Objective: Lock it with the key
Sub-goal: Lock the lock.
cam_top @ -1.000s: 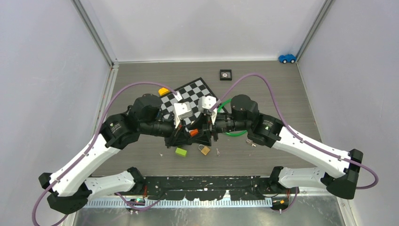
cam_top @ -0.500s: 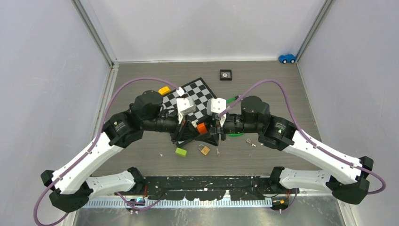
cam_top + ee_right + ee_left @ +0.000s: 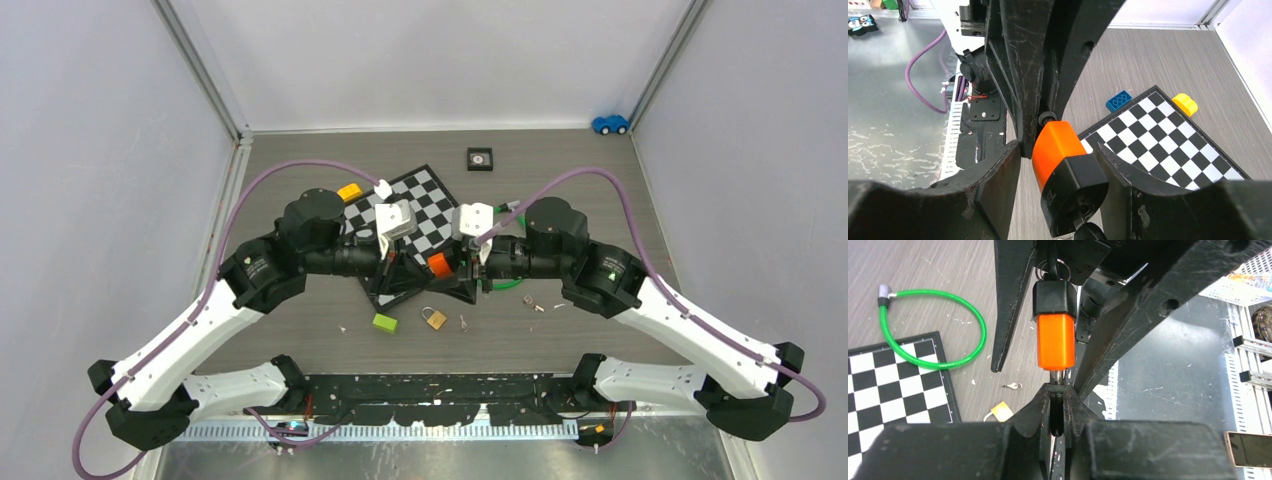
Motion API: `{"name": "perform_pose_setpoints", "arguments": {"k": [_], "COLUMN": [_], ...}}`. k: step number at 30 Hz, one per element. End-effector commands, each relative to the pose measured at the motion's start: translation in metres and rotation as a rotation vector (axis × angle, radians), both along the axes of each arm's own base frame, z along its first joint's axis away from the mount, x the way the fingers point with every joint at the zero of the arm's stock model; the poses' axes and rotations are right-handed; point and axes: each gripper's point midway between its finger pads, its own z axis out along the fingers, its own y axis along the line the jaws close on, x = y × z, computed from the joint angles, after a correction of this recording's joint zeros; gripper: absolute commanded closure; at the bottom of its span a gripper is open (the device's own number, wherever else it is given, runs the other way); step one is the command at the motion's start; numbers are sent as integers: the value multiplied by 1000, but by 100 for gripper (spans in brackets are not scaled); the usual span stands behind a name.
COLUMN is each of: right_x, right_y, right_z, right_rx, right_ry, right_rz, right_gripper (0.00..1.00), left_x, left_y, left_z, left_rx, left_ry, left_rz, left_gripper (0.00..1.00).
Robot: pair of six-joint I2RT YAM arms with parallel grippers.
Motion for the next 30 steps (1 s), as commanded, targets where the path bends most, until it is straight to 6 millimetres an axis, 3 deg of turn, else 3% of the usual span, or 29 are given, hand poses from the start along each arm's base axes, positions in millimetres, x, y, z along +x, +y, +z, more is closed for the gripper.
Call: {"name": "perform_pose_setpoints", "arguments": {"k": [1,20,30], "right_x": [3,14,1], "right_y": [-11,-37,-37], "right_z": [16,45,61], "right_rx": [20,76,107], "right_ry": [-23,-53,-28], "right_rz": [-8,-59,-3], "right_gripper": [40,44,44], "left_x": [-10,-10,-10], "left_y": [-13,-14,-15], "left_z": [54,48,45], "left_rx": [-190,-180,-176], "left_ry": [-129,-121,-116], "left_rz": [-91,-99,-103], "left_gripper": [100,100,100]}}
